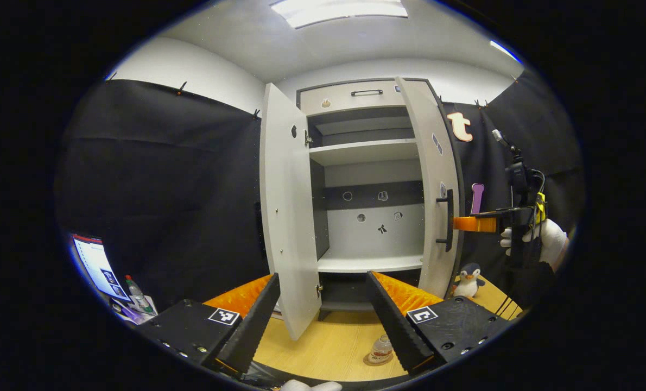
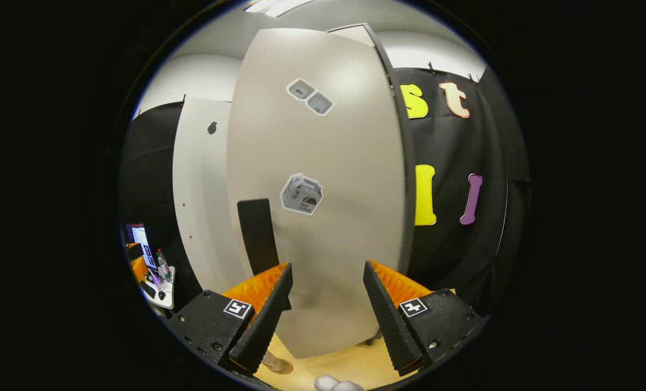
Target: Grasp the bottle in the cabinet with the left hand and place it on the coaster, then close the right door with the right hand and the left door with the left hand.
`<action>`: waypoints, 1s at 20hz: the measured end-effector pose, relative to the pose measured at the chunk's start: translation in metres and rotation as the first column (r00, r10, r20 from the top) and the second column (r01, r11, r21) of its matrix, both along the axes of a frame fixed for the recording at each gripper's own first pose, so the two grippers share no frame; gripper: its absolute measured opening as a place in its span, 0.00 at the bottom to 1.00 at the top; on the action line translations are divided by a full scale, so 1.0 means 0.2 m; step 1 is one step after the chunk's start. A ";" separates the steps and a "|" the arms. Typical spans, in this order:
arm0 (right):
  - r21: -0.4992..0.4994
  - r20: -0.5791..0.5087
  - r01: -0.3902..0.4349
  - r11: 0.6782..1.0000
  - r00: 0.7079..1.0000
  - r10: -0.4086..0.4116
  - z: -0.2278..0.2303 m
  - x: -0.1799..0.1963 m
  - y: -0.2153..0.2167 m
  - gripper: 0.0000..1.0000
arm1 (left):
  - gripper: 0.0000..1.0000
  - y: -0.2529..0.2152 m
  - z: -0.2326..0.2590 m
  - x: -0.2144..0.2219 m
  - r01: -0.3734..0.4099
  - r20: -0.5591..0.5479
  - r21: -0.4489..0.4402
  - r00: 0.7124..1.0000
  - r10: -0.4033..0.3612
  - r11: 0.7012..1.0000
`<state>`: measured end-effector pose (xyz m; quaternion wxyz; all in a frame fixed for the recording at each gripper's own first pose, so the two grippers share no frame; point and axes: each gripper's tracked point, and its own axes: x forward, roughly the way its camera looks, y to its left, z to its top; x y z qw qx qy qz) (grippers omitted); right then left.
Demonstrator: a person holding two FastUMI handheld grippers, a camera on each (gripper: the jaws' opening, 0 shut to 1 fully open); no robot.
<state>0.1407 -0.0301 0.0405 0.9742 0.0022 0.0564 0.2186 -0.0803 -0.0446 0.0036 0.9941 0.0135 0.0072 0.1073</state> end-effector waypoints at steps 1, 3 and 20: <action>0.011 0.016 0.015 1.000 1.000 -0.015 0.02 -0.01 -0.01 0.81 | 0.96 0.00 -0.01 0.01 0.009 0.004 -0.001 1.000 -0.009 1.000; 0.020 0.052 0.056 0.998 0.997 -0.057 0.07 -0.04 -0.04 0.81 | 0.95 0.02 -0.03 0.04 0.039 0.013 -0.012 0.999 -0.038 0.999; -0.042 0.049 0.237 0.971 0.971 -0.235 -0.15 -0.58 0.09 0.81 | 0.96 1.09 -0.06 0.51 0.009 0.031 -0.001 0.999 -0.009 1.000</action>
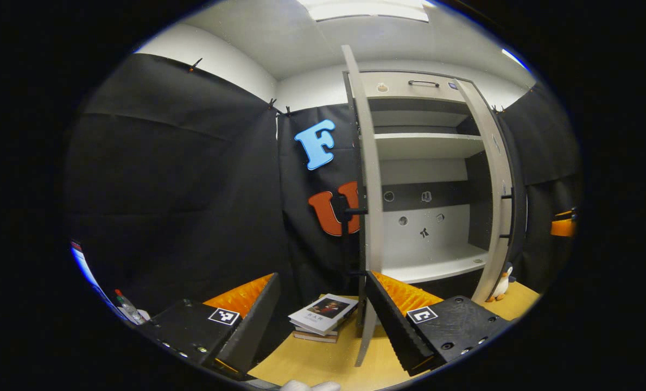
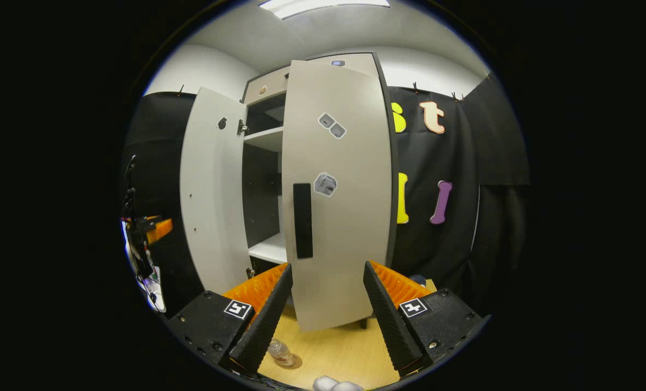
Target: Grasp the bottle in the cabinet with the left hand and place it on the coaster, then close the right door with the right hand and the left door with the left hand.
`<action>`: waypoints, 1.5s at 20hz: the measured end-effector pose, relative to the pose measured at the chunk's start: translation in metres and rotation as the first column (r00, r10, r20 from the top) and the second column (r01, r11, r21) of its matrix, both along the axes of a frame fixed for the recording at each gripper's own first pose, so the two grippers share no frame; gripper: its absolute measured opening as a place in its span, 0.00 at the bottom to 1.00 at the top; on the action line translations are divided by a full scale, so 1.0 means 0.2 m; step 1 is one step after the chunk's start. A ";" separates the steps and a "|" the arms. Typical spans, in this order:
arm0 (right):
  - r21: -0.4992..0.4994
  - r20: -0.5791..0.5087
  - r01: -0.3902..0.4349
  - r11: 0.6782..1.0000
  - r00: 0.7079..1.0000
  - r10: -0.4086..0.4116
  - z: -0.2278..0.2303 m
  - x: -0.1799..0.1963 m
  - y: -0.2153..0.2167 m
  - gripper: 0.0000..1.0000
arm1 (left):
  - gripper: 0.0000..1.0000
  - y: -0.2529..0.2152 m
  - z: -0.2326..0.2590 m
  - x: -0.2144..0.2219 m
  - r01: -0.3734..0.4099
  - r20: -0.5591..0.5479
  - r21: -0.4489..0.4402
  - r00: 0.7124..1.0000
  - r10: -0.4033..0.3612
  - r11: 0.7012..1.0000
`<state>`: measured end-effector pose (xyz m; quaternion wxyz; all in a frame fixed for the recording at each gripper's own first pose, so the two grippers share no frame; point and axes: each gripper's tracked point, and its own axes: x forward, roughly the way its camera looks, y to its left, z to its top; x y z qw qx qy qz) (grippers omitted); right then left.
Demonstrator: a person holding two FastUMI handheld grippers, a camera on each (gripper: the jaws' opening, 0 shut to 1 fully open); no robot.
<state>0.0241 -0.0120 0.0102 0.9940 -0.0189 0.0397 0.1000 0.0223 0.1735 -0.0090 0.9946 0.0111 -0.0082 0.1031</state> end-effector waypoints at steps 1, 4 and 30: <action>-0.003 -0.007 0.020 1.000 1.000 -0.020 -0.02 -0.03 0.00 0.81 | 0.96 0.05 0.00 0.04 0.000 -0.001 0.010 1.000 0.000 1.000; -0.001 -0.037 0.070 0.998 0.997 -0.070 -0.08 -0.12 0.00 0.81 | 0.96 0.16 0.02 0.18 0.007 0.017 0.029 1.000 -0.008 1.000; -0.025 -0.052 0.137 0.990 0.989 -0.138 -0.10 -0.25 -0.12 0.81 | 0.84 0.05 0.03 0.42 0.075 0.017 -0.005 0.997 -0.075 0.997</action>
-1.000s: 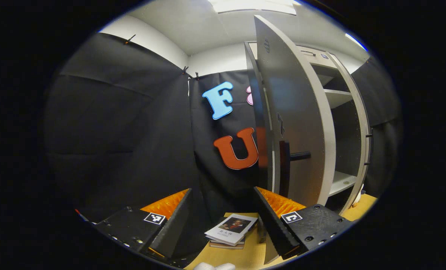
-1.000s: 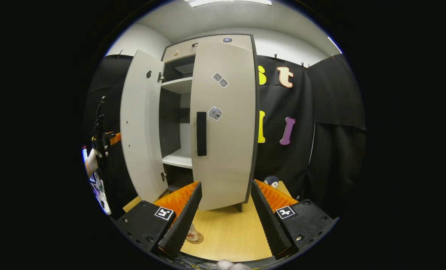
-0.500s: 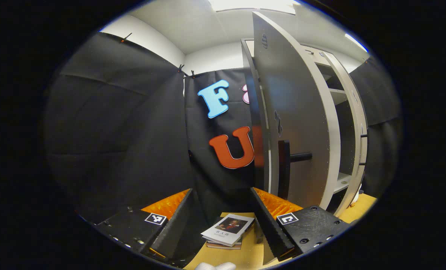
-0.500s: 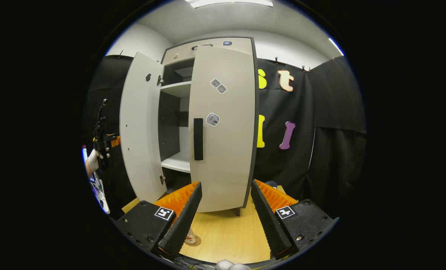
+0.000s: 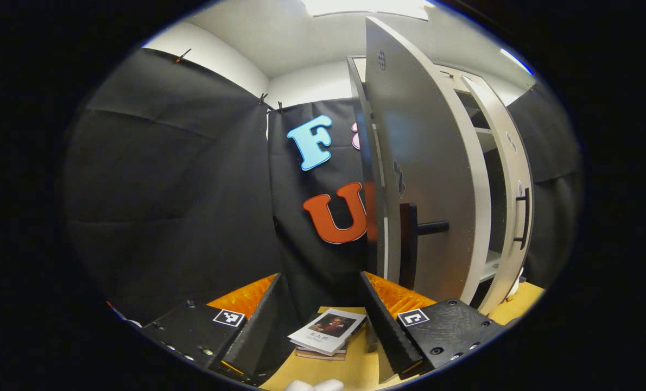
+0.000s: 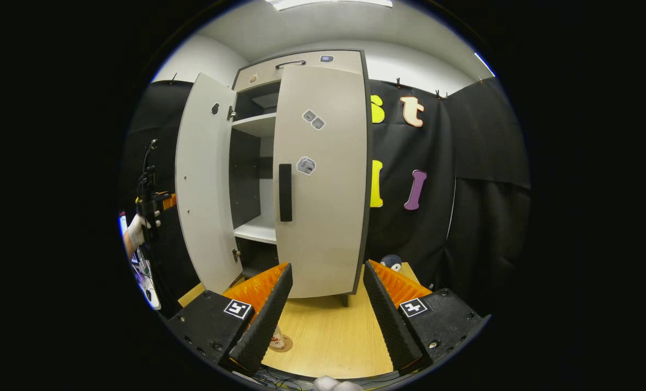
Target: Grasp the bottle in the cabinet with the left hand and place it on the coaster, then close the right door with the right hand and the left door with the left hand.
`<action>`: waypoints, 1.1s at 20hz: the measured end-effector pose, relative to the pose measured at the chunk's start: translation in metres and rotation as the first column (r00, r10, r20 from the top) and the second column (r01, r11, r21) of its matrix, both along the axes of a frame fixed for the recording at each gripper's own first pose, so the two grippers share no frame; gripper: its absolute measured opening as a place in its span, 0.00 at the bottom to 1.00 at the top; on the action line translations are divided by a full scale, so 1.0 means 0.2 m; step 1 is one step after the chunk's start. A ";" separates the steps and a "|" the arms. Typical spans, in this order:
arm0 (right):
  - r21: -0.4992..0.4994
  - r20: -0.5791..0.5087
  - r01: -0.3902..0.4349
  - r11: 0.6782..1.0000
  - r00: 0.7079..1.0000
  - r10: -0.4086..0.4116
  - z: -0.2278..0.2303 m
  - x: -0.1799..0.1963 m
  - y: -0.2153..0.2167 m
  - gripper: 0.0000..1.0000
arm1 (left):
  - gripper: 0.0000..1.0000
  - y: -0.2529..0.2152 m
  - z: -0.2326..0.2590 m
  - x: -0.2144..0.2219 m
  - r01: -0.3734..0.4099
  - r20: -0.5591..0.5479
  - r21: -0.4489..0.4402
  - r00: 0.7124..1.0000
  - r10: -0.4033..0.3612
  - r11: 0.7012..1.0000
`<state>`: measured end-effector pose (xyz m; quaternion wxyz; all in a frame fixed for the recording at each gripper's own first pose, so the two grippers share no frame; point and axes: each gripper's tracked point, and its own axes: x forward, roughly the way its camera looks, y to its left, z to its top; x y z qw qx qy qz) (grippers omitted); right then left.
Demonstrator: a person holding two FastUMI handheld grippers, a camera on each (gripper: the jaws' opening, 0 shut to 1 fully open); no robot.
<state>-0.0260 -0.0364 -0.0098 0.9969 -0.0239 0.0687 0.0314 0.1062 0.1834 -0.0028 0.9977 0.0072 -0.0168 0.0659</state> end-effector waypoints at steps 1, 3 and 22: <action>0.000 -0.003 0.005 1.000 1.000 -0.005 -0.01 -0.01 -0.01 0.81 | 0.87 -0.05 -0.01 0.00 0.016 0.000 -0.001 1.000 -0.016 1.000; 0.005 -0.011 0.015 1.000 1.000 -0.015 -0.03 -0.01 -0.04 0.81 | 0.87 -0.15 0.00 0.01 0.048 0.003 -0.001 0.999 -0.048 0.999; 0.064 0.053 0.088 0.994 0.994 -0.091 0.10 -0.09 -0.11 0.81 | 0.95 -0.81 0.10 0.08 0.238 0.021 -0.033 0.971 -0.237 0.971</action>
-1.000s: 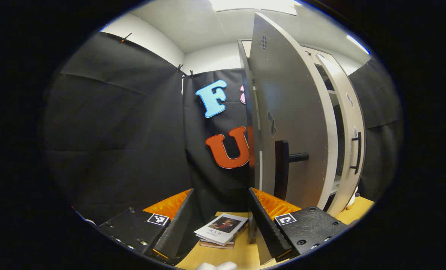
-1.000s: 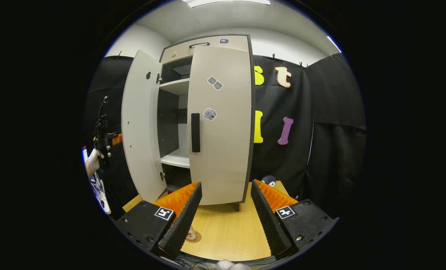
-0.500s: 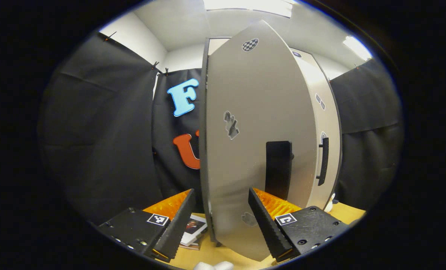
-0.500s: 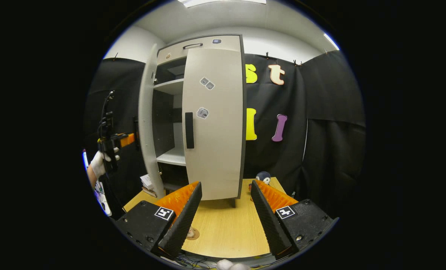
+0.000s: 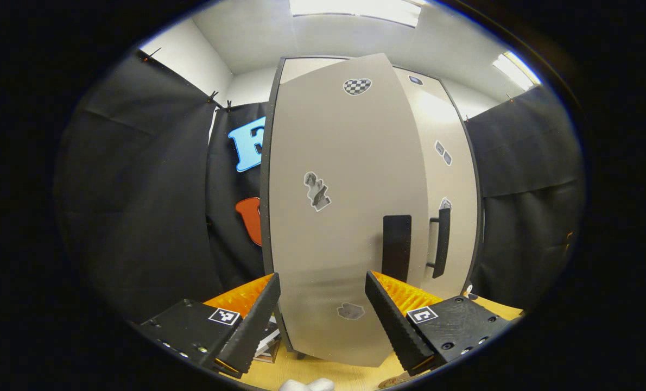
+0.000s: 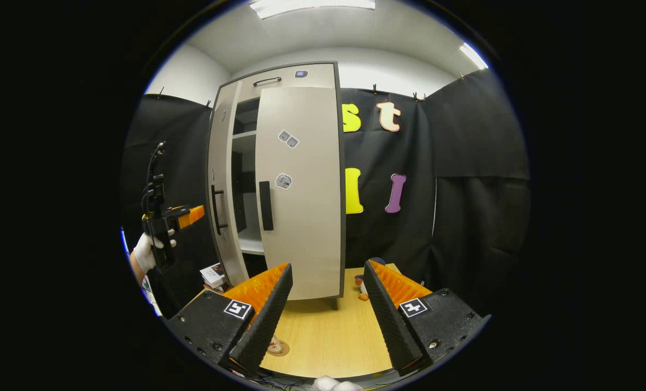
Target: Grasp the bottle in the cabinet with the left hand and place it on the coaster, then close the right door with the right hand and the left door with the left hand.
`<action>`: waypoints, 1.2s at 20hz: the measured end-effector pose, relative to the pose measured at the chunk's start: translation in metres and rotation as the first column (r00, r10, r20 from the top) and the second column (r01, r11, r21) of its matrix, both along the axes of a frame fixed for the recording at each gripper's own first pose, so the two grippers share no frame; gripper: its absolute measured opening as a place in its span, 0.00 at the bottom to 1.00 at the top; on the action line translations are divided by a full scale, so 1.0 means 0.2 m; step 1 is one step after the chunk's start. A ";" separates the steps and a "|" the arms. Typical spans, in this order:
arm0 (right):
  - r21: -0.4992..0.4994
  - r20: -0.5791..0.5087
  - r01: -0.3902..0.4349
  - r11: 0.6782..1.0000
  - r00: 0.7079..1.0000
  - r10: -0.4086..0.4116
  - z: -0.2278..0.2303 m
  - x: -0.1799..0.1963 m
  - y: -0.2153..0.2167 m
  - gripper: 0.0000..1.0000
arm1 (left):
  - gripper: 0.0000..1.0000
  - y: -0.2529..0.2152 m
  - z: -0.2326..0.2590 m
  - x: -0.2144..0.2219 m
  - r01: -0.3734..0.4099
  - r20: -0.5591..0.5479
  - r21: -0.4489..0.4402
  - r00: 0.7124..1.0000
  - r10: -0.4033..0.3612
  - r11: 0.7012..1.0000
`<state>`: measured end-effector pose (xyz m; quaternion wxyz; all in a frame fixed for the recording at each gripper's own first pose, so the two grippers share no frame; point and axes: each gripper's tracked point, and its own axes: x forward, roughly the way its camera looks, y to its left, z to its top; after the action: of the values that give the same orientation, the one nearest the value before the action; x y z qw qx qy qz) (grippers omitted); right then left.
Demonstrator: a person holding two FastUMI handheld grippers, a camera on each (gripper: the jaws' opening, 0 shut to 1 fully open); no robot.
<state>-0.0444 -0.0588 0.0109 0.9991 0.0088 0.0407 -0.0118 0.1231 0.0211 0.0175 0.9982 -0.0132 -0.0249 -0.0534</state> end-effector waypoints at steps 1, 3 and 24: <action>-0.003 0.000 -0.005 1.000 1.000 0.005 0.00 0.00 0.01 0.81 | 0.95 0.00 0.01 -0.03 0.004 0.004 0.000 1.000 -0.004 1.000; -0.007 0.005 -0.009 1.000 1.000 0.009 0.01 0.01 0.04 0.81 | 0.95 -0.01 0.02 -0.10 0.003 0.009 0.007 1.000 -0.003 1.000; -0.043 0.054 -0.043 0.998 0.997 0.046 -0.02 0.07 0.30 0.81 | 0.95 0.11 -0.21 -0.78 -0.132 -0.080 0.005 0.988 0.132 0.991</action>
<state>-0.0303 0.0013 0.0066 0.9998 -0.0126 0.0132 0.0099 -0.0321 0.0425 -0.0239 0.9997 -0.0139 0.0145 0.0136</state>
